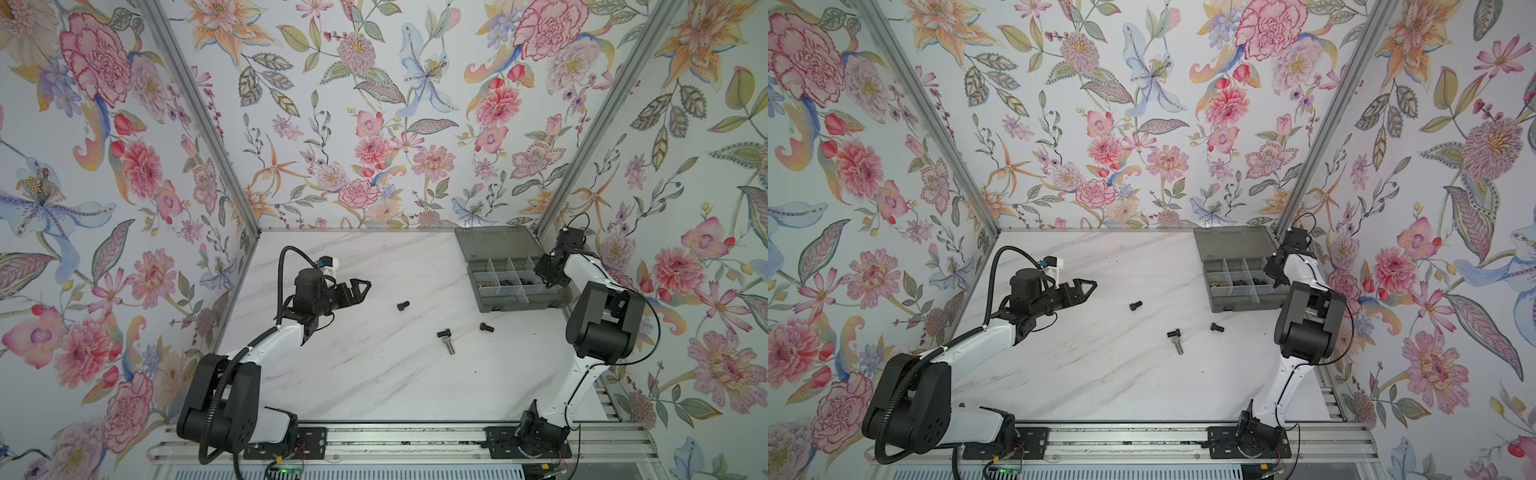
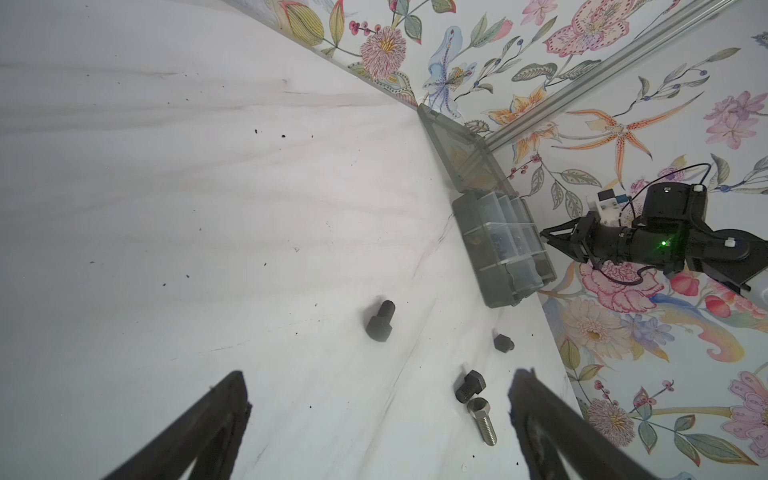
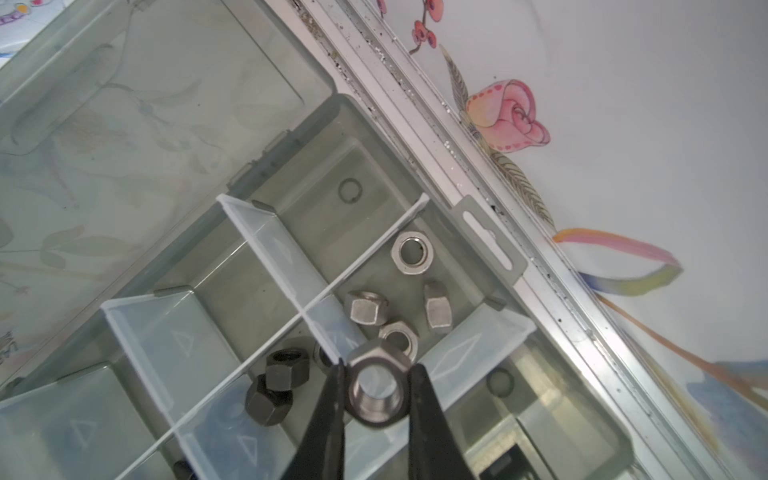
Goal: Sort the screws and nuts into containers
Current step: 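Lift the silver hex nut and carry it over the organizer box, then lower the silver hex nut into the nut compartment and open the right gripper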
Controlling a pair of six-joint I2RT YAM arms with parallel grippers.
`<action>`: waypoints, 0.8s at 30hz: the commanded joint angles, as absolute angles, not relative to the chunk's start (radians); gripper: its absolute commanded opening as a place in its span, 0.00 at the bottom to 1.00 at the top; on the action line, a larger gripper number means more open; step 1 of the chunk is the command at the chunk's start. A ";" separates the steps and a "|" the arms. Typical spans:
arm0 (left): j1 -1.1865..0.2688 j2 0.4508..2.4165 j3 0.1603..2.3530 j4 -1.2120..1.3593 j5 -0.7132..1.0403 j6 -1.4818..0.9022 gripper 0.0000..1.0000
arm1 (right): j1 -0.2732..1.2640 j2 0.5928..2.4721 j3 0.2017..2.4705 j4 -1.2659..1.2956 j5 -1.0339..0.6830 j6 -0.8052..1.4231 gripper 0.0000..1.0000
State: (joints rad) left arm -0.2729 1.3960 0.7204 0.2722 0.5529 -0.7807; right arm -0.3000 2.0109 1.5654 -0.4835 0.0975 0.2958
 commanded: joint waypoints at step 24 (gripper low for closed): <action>-0.321 1.470 0.787 0.262 0.528 -0.768 0.99 | -0.341 2.062 1.617 -0.520 0.020 0.268 0.23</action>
